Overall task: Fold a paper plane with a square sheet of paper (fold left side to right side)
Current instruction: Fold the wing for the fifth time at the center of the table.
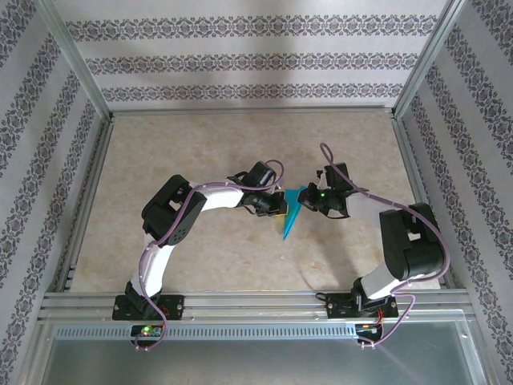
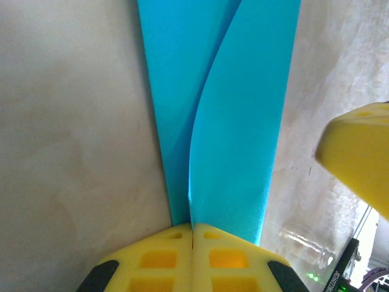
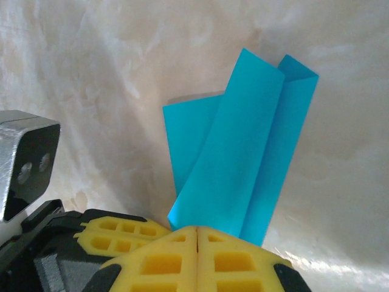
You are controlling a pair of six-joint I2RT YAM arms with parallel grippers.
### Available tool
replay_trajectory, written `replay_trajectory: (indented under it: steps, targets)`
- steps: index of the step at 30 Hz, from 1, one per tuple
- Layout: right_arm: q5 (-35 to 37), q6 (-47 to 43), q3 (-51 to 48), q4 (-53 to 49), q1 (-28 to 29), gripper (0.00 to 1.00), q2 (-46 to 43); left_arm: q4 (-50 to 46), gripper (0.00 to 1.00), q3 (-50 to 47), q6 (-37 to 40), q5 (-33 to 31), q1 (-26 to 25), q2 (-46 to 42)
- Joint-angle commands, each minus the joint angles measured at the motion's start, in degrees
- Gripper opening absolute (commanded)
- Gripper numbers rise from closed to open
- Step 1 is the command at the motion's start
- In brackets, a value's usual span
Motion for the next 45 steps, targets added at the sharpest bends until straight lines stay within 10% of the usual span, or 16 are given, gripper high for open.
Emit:
replay_trajectory:
  steps: [1, 45]
  targets:
    - [-0.9, -0.2, 2.0, 0.8, 0.7, 0.05, 1.7, -6.3, 0.05, 0.0, 1.8, -5.4, -0.3, 2.3]
    - [2.1, -2.1, 0.4, -1.3, 0.8, 0.02, 9.3, -8.2, 0.08, 0.6, 2.3, -6.3, -0.3, 1.3]
